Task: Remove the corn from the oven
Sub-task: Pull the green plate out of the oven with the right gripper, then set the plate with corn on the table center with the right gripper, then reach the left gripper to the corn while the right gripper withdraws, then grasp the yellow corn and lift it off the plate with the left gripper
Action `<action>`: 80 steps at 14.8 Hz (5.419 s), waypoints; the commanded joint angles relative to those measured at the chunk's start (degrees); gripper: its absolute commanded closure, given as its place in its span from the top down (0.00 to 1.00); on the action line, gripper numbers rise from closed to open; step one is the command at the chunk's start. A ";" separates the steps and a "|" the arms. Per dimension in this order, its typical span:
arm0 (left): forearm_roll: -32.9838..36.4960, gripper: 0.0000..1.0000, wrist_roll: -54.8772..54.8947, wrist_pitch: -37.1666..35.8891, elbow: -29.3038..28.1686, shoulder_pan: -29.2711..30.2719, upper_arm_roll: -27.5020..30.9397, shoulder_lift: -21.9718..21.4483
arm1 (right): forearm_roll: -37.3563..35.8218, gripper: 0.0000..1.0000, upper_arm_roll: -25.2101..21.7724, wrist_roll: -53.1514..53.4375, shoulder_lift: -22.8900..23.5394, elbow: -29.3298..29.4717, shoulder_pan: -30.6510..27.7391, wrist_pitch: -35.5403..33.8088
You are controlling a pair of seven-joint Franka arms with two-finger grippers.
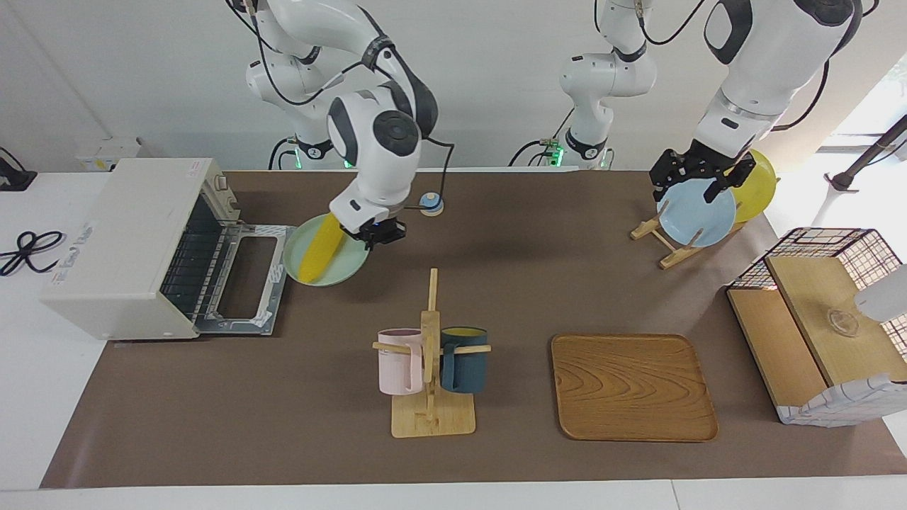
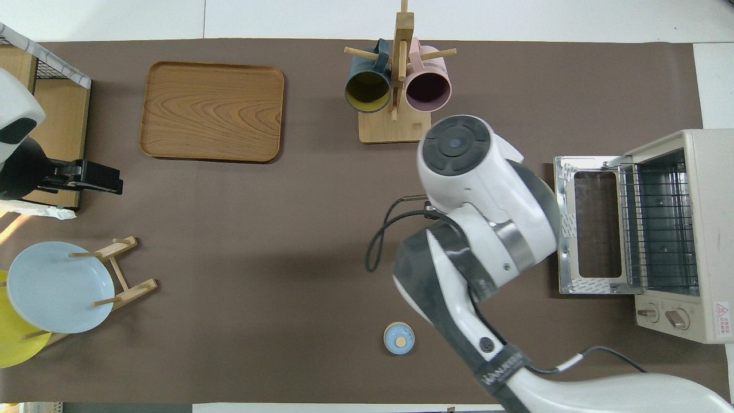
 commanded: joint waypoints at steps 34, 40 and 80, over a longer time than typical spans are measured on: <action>-5.61 1.00 -0.16 16.70 -8.39 -15.96 -0.36 3.72 | 0.29 0.00 -0.10 1.10 -9.52 -25.90 -13.86 19.45; -8.26 1.00 -5.68 27.84 -8.48 -26.51 -0.36 13.29 | -4.73 0.00 -0.01 -5.23 -9.61 -30.58 -21.86 24.57; -7.02 0.00 -15.28 38.16 -4.52 -39.45 0.34 28.86 | 3.32 0.11 0.42 -45.15 -22.62 -12.85 -35.41 -4.16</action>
